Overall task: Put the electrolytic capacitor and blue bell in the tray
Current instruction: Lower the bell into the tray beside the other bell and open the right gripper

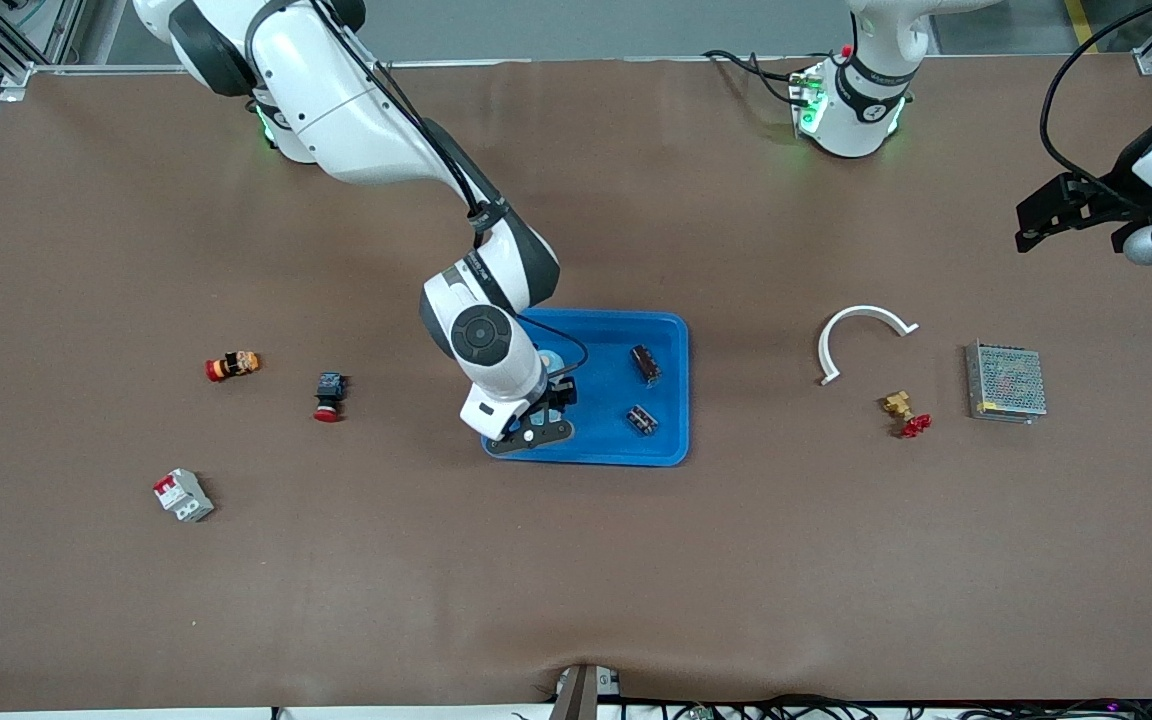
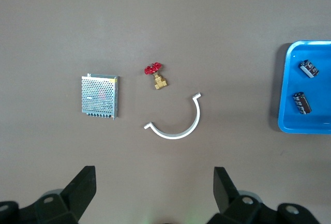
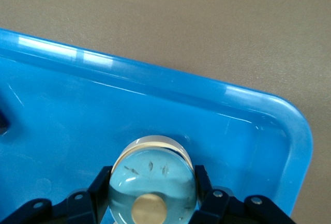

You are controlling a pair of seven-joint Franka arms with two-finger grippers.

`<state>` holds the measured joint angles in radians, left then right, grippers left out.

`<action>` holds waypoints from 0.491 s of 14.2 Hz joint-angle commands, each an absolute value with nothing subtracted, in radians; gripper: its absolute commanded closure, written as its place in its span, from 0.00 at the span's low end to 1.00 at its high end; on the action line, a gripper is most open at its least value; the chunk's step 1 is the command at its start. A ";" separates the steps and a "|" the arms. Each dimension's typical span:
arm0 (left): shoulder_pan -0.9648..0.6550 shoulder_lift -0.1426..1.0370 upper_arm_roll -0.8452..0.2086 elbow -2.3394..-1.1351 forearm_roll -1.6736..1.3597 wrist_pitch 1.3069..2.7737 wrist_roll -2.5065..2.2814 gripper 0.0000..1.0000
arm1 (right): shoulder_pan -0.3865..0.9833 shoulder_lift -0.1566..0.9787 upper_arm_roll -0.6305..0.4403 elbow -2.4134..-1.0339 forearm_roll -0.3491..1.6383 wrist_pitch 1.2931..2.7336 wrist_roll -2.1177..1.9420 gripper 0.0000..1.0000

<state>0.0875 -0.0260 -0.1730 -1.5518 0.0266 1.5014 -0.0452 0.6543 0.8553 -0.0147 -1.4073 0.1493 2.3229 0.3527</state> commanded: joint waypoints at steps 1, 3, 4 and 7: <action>0.089 -0.045 -0.173 -1.565 0.006 1.502 -0.058 0.00 | 0.670 0.862 -0.026 -1.402 0.118 2.333 0.391 0.45; 0.090 -0.044 -0.173 -1.565 0.006 1.502 -0.057 0.00 | 0.672 0.864 -0.026 -1.402 0.118 2.335 0.391 0.44; 0.091 -0.044 -0.173 -1.565 0.006 1.502 -0.058 0.00 | 0.672 0.865 -0.026 -1.401 0.117 2.335 0.397 0.44; 0.089 -0.044 -0.173 -1.565 0.006 1.502 -0.058 0.00 | 0.678 0.865 -0.028 -1.402 0.117 2.336 0.397 0.42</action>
<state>0.0875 -0.0260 -0.1730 -1.5518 0.0266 1.5014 -0.0452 0.6599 0.8598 -0.0147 -1.4073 0.1347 2.3257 0.3679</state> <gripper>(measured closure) 0.000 0.317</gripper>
